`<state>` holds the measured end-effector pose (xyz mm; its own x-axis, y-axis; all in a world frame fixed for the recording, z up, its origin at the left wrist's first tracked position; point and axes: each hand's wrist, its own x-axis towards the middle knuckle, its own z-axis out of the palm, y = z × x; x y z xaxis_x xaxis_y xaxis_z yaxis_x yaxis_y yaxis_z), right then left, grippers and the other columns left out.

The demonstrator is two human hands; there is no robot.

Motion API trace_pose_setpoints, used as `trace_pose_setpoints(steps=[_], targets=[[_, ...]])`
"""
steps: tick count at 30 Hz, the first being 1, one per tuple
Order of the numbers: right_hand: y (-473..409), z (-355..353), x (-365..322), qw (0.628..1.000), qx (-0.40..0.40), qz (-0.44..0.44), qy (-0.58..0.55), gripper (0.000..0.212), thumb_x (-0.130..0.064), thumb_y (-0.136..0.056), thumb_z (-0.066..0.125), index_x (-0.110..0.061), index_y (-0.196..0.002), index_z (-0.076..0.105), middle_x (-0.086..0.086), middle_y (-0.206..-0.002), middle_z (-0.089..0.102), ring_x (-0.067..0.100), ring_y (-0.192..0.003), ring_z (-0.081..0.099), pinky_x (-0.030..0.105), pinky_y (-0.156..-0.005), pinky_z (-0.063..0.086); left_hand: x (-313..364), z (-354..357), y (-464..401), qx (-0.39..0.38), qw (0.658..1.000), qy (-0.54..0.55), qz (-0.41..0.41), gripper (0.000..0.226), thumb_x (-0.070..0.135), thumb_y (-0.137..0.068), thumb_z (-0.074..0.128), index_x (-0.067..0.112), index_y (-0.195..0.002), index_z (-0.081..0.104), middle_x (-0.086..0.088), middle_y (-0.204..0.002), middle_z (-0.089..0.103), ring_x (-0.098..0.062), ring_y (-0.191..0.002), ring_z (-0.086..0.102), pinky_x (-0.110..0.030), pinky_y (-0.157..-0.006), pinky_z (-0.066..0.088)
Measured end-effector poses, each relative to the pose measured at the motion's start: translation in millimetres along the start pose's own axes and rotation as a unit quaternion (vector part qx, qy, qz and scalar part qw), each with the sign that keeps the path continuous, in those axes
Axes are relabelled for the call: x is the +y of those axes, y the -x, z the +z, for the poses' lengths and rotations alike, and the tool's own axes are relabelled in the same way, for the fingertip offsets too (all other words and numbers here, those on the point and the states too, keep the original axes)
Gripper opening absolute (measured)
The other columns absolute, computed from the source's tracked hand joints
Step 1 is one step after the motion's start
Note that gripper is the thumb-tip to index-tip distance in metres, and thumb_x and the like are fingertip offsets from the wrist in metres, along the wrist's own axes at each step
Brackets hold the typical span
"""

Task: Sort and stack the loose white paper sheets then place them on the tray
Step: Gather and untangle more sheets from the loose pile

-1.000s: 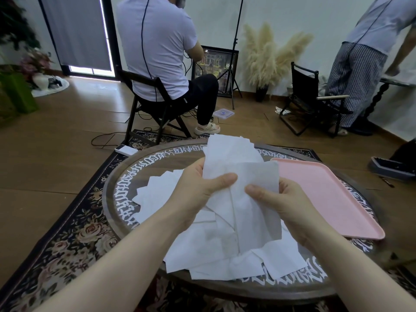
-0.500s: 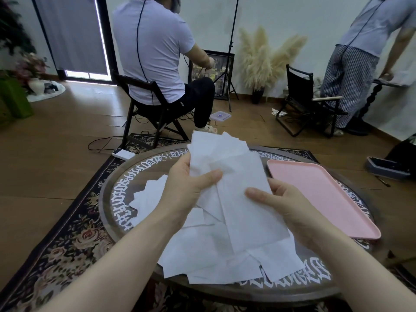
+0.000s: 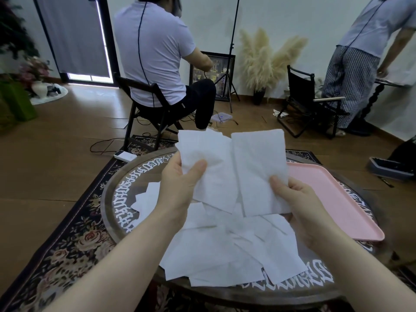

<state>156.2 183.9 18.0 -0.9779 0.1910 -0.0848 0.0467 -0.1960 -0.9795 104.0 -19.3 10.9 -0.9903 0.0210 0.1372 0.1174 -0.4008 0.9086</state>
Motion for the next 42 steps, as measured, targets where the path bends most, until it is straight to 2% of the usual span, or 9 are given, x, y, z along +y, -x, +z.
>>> trace_pose_setpoints(steps=[3,7,12,18,24,26,31,37,42], targets=[[0,0,-1,0.998,-0.038,0.046,-0.027,0.030,-0.021,-0.073,0.070,-0.006,-0.099,0.072,0.012,-0.095,0.076,0.021,-0.075,0.073,0.032,-0.067,0.060,1,1,3,-0.050,0.998,0.001,-0.039,0.023,0.005,-0.092,0.062,0.021,-0.108,0.065,0.001,-0.102,0.076,-0.018,-0.090,0.072,-0.035,-0.067,0.057],[2,1,-1,0.995,-0.057,0.066,-0.047,0.019,-0.019,-0.069,0.074,-0.009,-0.085,0.077,0.011,-0.095,0.077,0.020,-0.075,0.075,0.032,-0.063,0.062,-1,5,8,-0.087,0.994,-0.003,-0.070,0.020,0.005,-0.090,0.063,0.020,-0.103,0.068,-0.001,-0.098,0.076,-0.017,-0.083,0.072,-0.032,-0.060,0.057],[1,1,-1,0.995,-0.054,0.071,-0.051,0.026,-0.023,-0.070,0.074,-0.010,-0.092,0.077,0.011,-0.100,0.076,0.021,-0.079,0.074,0.033,-0.066,0.062,1,6,10,-0.109,0.992,-0.002,-0.061,0.024,0.001,-0.089,0.063,0.022,-0.089,0.074,-0.004,-0.098,0.077,-0.017,-0.084,0.072,-0.030,-0.069,0.058],[0,0,-1,0.998,-0.006,0.049,-0.046,0.039,-0.023,-0.070,0.074,-0.005,-0.105,0.070,0.012,-0.098,0.076,0.022,-0.076,0.074,0.034,-0.062,0.062,3,4,9,-0.070,0.995,-0.015,-0.067,0.018,0.008,-0.091,0.063,0.023,-0.091,0.074,0.000,-0.095,0.077,-0.015,-0.079,0.072,-0.029,-0.054,0.054],[-5,-9,-15,0.981,0.014,0.010,-0.191,0.031,-0.024,-0.074,0.067,-0.011,-0.102,0.070,0.007,-0.095,0.077,0.017,-0.078,0.075,0.031,-0.057,0.059,6,0,6,-0.030,0.997,-0.006,-0.072,0.013,0.012,-0.090,0.066,0.022,-0.096,0.072,0.001,-0.094,0.077,-0.016,-0.079,0.073,-0.032,-0.052,0.054],[-5,-9,-15,0.980,-0.008,0.013,-0.197,0.030,-0.025,-0.076,0.067,-0.012,-0.102,0.071,0.005,-0.091,0.077,0.017,-0.077,0.075,0.032,-0.058,0.059,6,1,7,-0.042,0.997,-0.008,-0.070,0.014,0.013,-0.090,0.066,0.024,-0.094,0.073,0.001,-0.096,0.077,-0.016,-0.081,0.073,-0.033,-0.055,0.055],[-4,-4,-2,0.987,-0.063,0.053,-0.138,0.040,-0.026,-0.080,0.068,-0.011,-0.117,0.068,0.008,-0.115,0.073,0.024,-0.100,0.072,0.036,-0.070,0.061,3,5,11,-0.061,0.996,-0.026,-0.064,0.016,0.011,-0.091,0.065,0.025,-0.093,0.073,0.002,-0.097,0.077,-0.014,-0.082,0.072,-0.030,-0.056,0.055],[-6,1,3,0.996,-0.019,0.030,-0.086,0.041,-0.026,-0.071,0.075,-0.008,-0.108,0.071,0.009,-0.106,0.076,0.023,-0.091,0.074,0.031,-0.064,0.060,-1,9,15,-0.076,0.991,-0.042,-0.098,0.016,0.021,-0.093,0.062,0.022,-0.084,0.076,0.000,-0.091,0.077,-0.013,-0.077,0.071,-0.028,-0.059,0.054],[-5,0,5,0.998,-0.013,-0.019,-0.051,0.032,-0.024,-0.071,0.074,-0.011,-0.100,0.073,0.006,-0.102,0.077,0.020,-0.087,0.075,0.025,-0.063,0.059,-4,9,11,-0.028,0.991,-0.014,-0.133,0.014,0.025,-0.090,0.067,0.015,-0.093,0.075,-0.007,-0.098,0.077,-0.022,-0.083,0.071,-0.037,-0.076,0.054]])
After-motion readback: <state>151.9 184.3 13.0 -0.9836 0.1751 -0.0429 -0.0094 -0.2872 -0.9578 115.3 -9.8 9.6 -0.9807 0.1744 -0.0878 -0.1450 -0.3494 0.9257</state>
